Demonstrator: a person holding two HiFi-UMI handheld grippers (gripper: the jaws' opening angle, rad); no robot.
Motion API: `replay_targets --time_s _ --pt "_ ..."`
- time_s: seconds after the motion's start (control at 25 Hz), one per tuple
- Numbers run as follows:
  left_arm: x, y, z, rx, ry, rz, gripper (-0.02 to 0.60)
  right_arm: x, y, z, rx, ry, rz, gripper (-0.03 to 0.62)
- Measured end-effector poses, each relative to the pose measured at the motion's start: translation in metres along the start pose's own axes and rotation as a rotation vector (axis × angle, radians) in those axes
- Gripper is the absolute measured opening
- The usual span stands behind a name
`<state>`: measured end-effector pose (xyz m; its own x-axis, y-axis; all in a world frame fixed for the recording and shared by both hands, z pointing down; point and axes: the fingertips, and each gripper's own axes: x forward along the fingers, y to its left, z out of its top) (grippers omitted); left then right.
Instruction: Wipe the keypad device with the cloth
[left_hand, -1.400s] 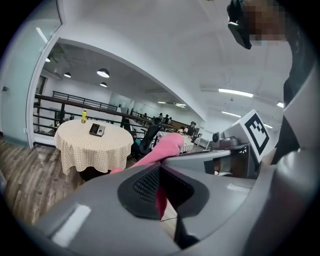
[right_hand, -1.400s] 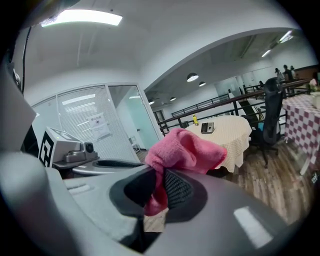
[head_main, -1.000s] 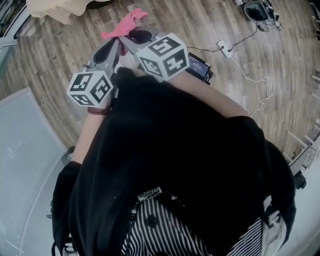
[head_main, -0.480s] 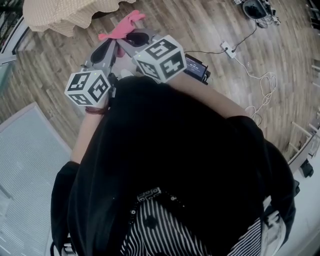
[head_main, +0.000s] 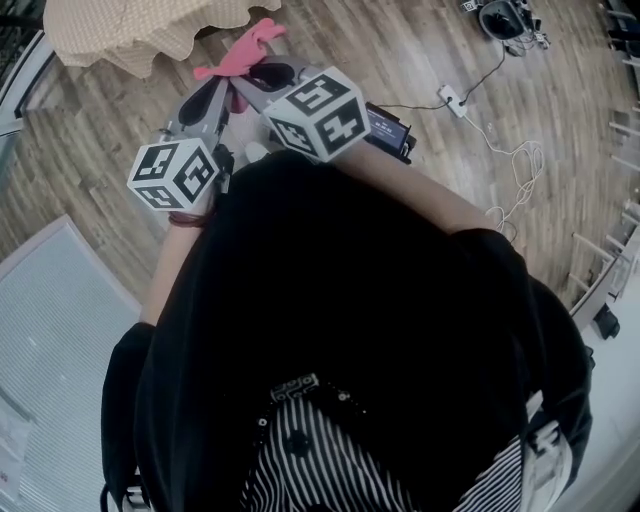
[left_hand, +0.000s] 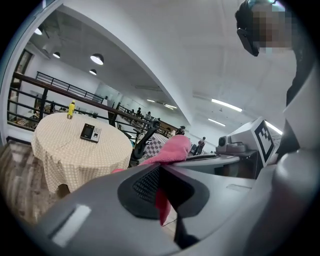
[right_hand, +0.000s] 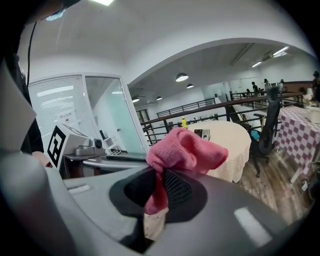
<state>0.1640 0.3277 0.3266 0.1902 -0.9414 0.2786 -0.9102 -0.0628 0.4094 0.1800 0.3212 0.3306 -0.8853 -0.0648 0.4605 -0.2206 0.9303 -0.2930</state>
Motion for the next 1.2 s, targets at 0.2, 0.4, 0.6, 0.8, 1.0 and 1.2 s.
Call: replay_targets --time_s 0.2,0.4,0.6,0.8,1.0,1.2 --pt "-0.027 0.030 0.000 -0.025 -0.024 0.000 0.002 0.031 0.027 0.001 -0.014 0.021 0.007 0.046" --pt "-0.041 0.066 0.004 -0.069 -0.043 0.029 0.002 0.066 0.041 0.007 -0.031 0.057 0.038 0.046" --pt "-0.044 0.085 0.006 -0.080 -0.053 0.067 0.002 0.086 0.043 0.011 -0.029 0.079 0.075 0.046" --pt "-0.039 0.119 0.016 -0.092 -0.056 0.142 0.002 0.123 0.037 0.026 -0.054 0.101 0.148 0.046" --pt "-0.011 0.170 0.052 -0.105 -0.085 0.234 0.002 0.174 0.012 0.068 -0.099 0.117 0.232 0.046" --pt "0.022 0.191 0.076 -0.094 -0.125 0.266 0.002 0.194 -0.020 0.094 -0.152 0.110 0.276 0.046"
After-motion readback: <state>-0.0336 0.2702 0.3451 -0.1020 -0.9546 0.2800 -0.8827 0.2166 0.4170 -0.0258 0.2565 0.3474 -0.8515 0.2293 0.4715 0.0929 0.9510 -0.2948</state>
